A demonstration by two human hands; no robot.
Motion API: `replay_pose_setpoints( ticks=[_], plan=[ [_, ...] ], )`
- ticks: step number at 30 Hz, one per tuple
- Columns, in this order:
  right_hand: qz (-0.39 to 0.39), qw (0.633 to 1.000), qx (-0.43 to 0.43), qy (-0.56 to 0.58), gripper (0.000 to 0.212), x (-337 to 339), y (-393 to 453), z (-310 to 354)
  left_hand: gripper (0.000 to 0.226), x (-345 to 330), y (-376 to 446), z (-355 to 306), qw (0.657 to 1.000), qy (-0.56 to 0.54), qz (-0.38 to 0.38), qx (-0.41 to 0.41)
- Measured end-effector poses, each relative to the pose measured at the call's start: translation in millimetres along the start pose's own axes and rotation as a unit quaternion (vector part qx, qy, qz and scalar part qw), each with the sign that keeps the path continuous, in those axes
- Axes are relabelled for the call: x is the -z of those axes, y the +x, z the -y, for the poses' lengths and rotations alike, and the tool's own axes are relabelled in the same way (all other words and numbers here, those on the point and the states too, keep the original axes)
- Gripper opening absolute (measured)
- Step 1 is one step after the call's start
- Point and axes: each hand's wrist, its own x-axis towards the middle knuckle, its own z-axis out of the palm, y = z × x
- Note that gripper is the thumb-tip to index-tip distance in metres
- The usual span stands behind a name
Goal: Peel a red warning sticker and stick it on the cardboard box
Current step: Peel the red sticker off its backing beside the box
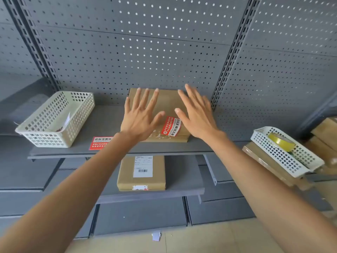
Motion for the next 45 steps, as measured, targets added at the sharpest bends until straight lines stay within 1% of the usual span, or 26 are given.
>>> replay_pose_setpoints(
  ticks=[1, 4, 7, 15, 24, 26, 31, 37, 41, 45],
  plan=[
    [0.006, 1.000, -0.001, -0.005, 0.062, -5, -3, -1, 0.075, -3, -3, -2, 1.000, -0.001, 0.012, 0.004],
    [0.028, 0.999, 0.001, -0.021, 0.061, -20, -13, -2, 0.074, -15, -11, -4, 1.000, 0.010, 0.001, -0.012],
    [0.033, 0.999, 0.002, -0.016, 0.060, -30, -19, -3, 0.072, -26, -16, 0, 0.999, 0.041, -0.009, -0.033],
    [0.057, 0.998, -0.009, -0.008, 0.054, -39, -22, -4, 0.059, -33, -17, 3, 0.995, 0.078, -0.022, -0.061],
    [0.060, 0.998, -0.017, 0.021, 0.048, -38, -23, -4, 0.057, -35, -16, 6, 0.995, 0.068, -0.028, -0.062],
    [0.053, 0.997, -0.033, 0.041, 0.044, -37, -23, -5, 0.056, -35, -16, 7, 0.995, 0.067, -0.029, -0.060],
    [0.022, 0.987, -0.106, 0.120, 0.035, -32, -24, -5, 0.055, -38, -18, 7, 0.995, 0.068, -0.043, -0.059],
    [0.038, 0.981, -0.133, 0.139, 0.029, -24, -21, -4, 0.054, -41, -19, 6, 0.994, 0.072, -0.052, -0.056],
    [0.035, 0.968, -0.169, 0.183, 0.019, -15, -18, 5, 0.052, -42, -19, 6, 0.994, 0.074, -0.058, -0.057],
    [0.038, 0.949, -0.225, 0.218, 0.012, -14, -10, 9, 0.052, -42, -19, 6, 0.994, 0.071, -0.061, -0.056]
  ],
)
